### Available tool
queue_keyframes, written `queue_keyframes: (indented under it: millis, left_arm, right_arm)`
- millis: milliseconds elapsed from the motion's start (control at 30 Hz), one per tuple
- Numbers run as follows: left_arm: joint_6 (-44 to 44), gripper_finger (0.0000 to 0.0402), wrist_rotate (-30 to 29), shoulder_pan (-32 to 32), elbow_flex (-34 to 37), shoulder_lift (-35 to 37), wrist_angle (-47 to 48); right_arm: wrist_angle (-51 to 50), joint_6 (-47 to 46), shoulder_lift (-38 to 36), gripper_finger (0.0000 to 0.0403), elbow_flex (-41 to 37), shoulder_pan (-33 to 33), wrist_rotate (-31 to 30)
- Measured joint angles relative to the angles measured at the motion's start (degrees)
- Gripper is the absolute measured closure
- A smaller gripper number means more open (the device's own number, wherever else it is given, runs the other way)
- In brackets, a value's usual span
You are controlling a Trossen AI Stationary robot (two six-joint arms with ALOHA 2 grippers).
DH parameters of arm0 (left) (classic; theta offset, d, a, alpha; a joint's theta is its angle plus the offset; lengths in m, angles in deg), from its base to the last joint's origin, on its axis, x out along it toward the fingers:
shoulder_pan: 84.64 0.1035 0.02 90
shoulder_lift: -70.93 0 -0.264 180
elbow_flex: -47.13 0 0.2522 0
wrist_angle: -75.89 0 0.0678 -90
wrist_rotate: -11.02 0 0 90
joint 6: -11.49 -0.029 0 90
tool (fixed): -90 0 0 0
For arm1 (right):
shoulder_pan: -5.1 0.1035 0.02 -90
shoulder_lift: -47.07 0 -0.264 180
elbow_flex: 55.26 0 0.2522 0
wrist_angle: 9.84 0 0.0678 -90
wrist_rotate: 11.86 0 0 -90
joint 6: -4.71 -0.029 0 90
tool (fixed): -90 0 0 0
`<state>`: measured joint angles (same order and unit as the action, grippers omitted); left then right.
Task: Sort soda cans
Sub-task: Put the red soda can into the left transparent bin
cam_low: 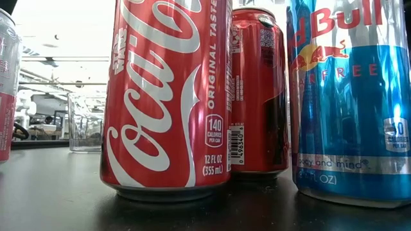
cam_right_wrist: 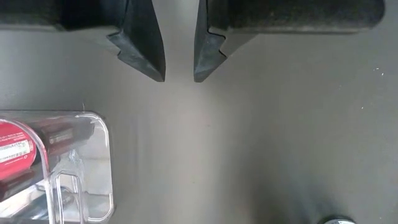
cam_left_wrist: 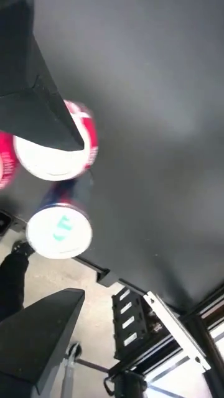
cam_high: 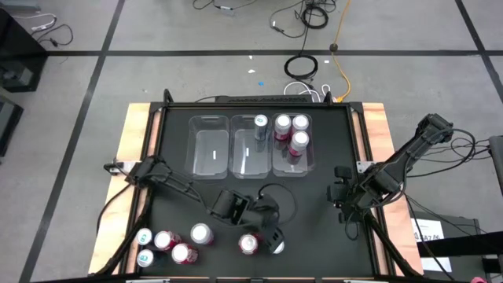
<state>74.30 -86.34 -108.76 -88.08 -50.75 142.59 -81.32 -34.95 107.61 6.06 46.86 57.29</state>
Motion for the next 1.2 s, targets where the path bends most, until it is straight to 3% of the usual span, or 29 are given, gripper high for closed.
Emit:
queue_keyframes:
  millis: [233,667,1200]
  left_arm:
    - [4.37,0.0014,-3.87,-3.25,-0.04,1.03,5.44]
    - [7.4,0.0014,-5.03,-7.95,-0.04,0.69,9.78]
    - [7.27,0.0015,-0.22,-7.89,-0.37,-5.7,8.76]
  right_arm:
    - [0.04,-0.12,0.02,0.0328,0.0,0.0,0.01]
    - [0.07,0.07,0.02,0.0328,0.01,0.0,-0.02]
    - [0.21,0.05,0.02,0.0328,0.0,0.0,-0.02]
